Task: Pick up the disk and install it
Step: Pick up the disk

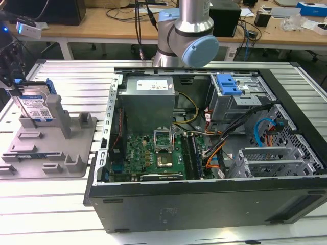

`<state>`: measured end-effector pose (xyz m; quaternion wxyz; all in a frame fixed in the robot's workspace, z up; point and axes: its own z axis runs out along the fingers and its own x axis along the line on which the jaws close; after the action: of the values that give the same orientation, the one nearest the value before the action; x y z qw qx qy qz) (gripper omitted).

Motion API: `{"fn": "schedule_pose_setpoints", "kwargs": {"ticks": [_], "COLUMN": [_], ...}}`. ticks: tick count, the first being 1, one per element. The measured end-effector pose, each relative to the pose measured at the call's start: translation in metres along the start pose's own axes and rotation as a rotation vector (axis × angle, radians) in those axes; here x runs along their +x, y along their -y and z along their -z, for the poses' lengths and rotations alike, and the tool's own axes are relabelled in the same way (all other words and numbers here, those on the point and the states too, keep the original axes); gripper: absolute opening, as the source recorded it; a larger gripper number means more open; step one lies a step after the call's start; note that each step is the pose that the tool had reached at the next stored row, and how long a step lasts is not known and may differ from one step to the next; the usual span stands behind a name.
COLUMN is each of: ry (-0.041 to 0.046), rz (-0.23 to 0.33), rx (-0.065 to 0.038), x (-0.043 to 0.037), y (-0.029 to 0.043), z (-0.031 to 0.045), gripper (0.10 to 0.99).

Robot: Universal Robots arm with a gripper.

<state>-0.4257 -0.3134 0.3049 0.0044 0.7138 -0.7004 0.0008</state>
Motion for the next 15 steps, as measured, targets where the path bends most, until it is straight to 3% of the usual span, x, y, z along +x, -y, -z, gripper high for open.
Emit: {"fn": "schedule_pose_setpoints", "kwargs": {"ticks": [15], "ry": [-0.0002], "rz": [0.006], "rx": [0.0], "x": [0.0], "y": [0.0], "z": [-0.0019], "gripper": [0.482]}}
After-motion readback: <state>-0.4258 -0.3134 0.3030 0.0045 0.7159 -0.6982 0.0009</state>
